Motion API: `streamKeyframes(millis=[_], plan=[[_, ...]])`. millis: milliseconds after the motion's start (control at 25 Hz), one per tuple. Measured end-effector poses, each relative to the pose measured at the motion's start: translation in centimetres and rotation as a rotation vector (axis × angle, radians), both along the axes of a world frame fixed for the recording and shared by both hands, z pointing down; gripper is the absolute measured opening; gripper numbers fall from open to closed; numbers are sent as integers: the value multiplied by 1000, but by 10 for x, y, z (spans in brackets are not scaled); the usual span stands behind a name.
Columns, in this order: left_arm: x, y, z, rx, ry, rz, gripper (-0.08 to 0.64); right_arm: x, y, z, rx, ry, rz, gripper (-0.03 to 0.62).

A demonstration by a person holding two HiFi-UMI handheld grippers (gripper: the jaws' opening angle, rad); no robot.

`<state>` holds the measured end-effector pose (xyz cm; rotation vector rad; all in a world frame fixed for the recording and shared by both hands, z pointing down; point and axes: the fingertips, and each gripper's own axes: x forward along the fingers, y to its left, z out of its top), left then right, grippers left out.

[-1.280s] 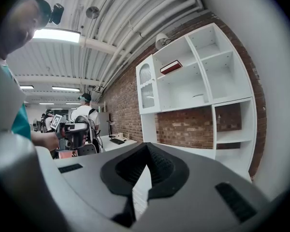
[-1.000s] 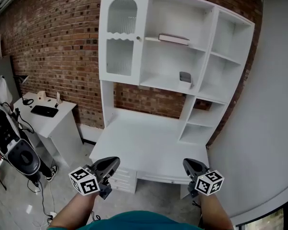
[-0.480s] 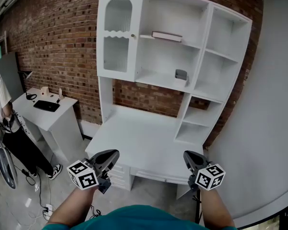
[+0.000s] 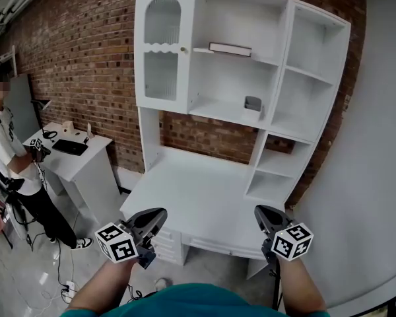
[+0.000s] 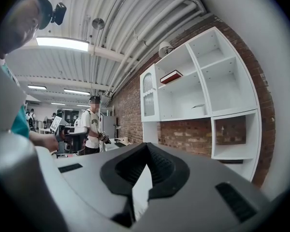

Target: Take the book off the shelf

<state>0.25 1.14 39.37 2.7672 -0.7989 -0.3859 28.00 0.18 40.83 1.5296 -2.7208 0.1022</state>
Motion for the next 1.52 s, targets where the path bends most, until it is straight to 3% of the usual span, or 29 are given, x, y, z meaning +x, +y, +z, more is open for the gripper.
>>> streamKeyframes(millis=[240, 520, 920, 1240, 1520], plan=[[-11, -57, 8, -5, 30, 28, 14, -7, -46, 6, -8, 20, 28, 21], [-26, -170, -2, 21, 63, 136, 14, -28, -129, -10, 33, 29, 106, 21], [-47, -309, -39, 57, 33, 272, 14, -66, -243, -48, 89, 15, 194, 21], [-49, -358, -57, 77, 15, 305, 14, -78, -285, -72, 108, 5, 206, 21], [-19, -362, -74, 108, -14, 284, 14, -59, -304, -89, 123, 56, 171, 21]])
